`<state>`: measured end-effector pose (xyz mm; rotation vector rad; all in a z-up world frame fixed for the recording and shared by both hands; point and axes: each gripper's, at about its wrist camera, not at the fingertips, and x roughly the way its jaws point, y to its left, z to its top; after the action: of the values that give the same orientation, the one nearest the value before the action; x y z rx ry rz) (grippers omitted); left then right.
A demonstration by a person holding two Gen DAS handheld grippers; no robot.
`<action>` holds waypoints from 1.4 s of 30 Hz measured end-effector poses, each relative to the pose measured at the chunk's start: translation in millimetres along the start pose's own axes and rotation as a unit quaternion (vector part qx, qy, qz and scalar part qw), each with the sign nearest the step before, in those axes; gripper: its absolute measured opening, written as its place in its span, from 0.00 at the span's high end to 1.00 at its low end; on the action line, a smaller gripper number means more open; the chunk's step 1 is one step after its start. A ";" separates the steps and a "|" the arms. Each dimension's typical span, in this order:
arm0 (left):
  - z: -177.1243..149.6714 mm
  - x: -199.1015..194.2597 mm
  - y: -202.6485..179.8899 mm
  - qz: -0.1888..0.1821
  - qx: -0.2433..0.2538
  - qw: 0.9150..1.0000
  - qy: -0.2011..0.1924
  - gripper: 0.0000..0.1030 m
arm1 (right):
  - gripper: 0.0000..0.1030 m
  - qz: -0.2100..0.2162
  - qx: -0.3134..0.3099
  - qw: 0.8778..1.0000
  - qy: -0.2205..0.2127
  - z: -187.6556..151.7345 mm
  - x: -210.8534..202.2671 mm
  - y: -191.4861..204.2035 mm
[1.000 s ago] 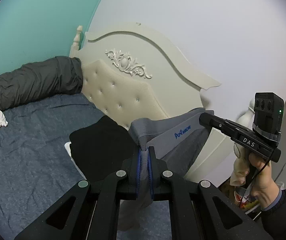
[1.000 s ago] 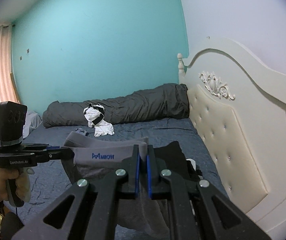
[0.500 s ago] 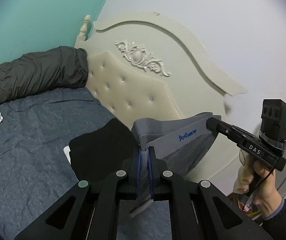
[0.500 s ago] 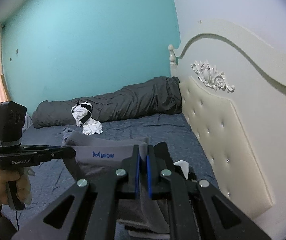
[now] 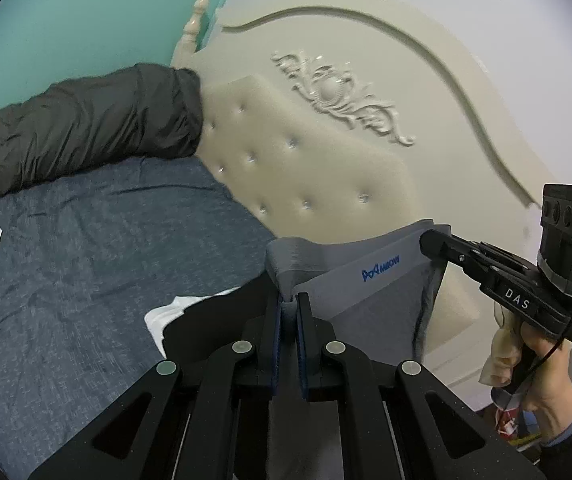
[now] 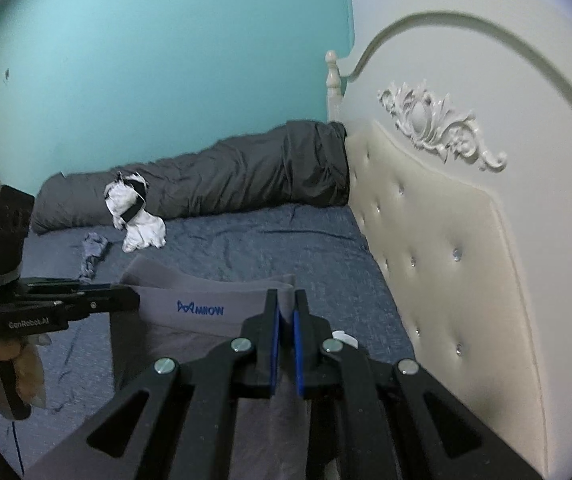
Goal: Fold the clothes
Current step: 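Carry the hanging grey garment with both tools toward the clothes stack by the headboard, then lower the grey garment onto the clothes stack with both tools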
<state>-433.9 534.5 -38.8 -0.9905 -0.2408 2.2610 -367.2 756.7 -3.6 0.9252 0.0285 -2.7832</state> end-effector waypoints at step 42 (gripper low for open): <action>-48.9 63.0 53.0 0.048 -0.030 0.997 0.058 0.56 | 0.89 -0.030 0.043 0.991 0.123 -42.2 94.2 -33.8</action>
<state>-456.9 529.0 -131.6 -1.1830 -0.2176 2.2846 -422.8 775.4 -95.1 1.3054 -0.0266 -2.7234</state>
